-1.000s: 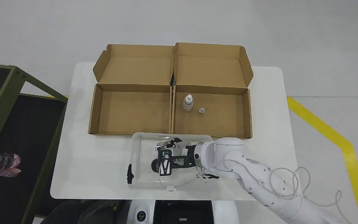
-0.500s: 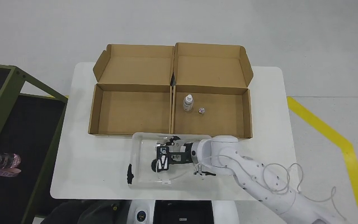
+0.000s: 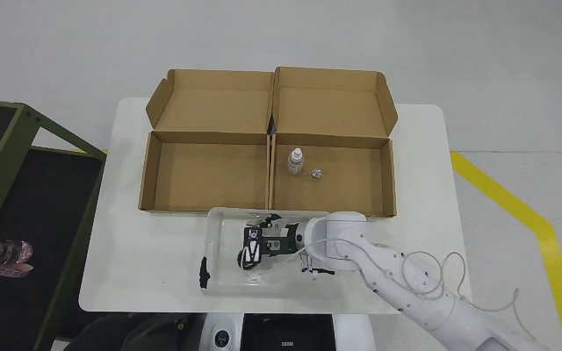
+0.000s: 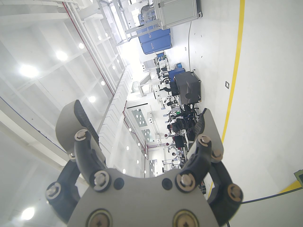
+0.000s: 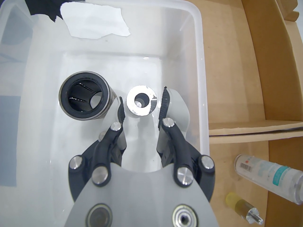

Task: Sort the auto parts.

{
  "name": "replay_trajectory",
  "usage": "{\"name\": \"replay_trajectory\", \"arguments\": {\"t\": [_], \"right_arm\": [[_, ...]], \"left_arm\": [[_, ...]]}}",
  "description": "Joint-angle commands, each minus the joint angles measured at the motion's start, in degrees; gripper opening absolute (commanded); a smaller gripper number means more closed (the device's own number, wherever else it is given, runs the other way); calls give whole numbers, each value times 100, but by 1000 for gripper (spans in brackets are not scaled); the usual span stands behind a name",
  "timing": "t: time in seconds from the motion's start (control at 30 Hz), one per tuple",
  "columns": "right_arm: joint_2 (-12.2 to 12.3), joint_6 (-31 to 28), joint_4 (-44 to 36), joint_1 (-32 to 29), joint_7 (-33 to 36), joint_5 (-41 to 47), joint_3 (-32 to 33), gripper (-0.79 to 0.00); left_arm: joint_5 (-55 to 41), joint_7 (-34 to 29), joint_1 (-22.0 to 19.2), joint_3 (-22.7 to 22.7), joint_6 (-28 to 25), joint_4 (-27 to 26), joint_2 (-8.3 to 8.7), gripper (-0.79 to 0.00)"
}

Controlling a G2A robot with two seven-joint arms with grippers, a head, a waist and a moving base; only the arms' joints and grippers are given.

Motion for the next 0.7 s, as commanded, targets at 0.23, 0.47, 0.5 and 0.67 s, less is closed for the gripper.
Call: {"name": "replay_trajectory", "arguments": {"t": [0.23, 0.47, 0.5, 0.67], "right_arm": [[-133, 50, 252, 133, -14, 25, -140, -480], [-241, 91, 465, 224, -45, 27, -249, -480], [-255, 99, 486, 231, -46, 20, -261, -480], [-308, 111, 575, 252, -39, -8, -295, -483]], "left_arm": [[0, 0, 0, 0, 0, 0, 0, 0], [0, 0, 0, 0, 0, 0, 0, 0], [0, 0, 0, 0, 0, 0, 0, 0], [0, 0, 0, 0, 0, 0, 0, 0]]}}
